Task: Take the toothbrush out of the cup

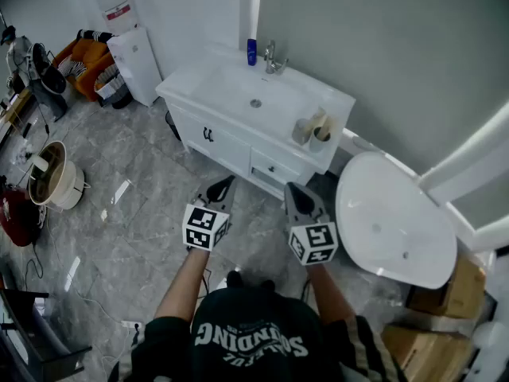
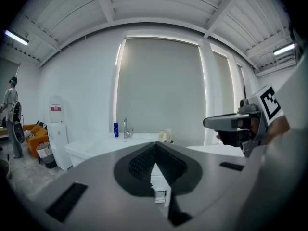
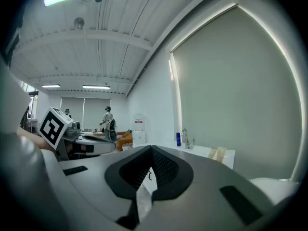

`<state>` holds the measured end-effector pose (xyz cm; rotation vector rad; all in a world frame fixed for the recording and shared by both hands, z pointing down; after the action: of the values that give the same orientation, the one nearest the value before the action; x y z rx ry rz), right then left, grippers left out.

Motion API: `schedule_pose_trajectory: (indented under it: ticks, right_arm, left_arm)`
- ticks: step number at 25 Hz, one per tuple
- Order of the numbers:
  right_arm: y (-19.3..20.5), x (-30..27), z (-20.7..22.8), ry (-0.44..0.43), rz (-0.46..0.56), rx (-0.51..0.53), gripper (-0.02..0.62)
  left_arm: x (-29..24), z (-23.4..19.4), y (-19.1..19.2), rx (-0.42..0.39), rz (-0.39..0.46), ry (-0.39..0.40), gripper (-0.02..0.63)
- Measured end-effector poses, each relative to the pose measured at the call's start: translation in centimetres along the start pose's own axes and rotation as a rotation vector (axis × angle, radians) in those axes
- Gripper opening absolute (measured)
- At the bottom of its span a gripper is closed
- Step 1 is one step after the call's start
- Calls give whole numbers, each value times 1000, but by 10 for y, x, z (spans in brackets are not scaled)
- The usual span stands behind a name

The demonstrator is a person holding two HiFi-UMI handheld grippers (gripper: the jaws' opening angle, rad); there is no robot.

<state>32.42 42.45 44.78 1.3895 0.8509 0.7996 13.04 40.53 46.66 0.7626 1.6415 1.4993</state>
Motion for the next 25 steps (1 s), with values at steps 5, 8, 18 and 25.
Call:
schedule_pose_trajectory:
  ticks: [5, 8, 18, 25]
  right_arm:
    - [3, -11, -2, 16, 11, -5, -5]
    - [10, -19, -5, 21, -23, -29, -4]
    - [16, -62, -40, 11, -42, -63, -4]
    - [28, -91, -54, 2, -59, -81, -4]
  left_arm:
    - [-1, -9, 4, 4, -2, -2, -2]
    - [1, -18, 6, 5, -2, 2, -2]
    - [7, -65, 14, 14, 0, 10, -2]
    - [3, -99, 21, 19, -7, 7, -2]
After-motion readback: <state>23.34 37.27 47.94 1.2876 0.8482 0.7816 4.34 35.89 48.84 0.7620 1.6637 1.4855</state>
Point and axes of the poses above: the fingertips, and each gripper's own axes: x backward along the fingers, z to its right, y out of its underside, the point moved 5 cm from there along x, backward along the fingers, and after that the axes turned 7 degrees about z, right-handed, at the moved point
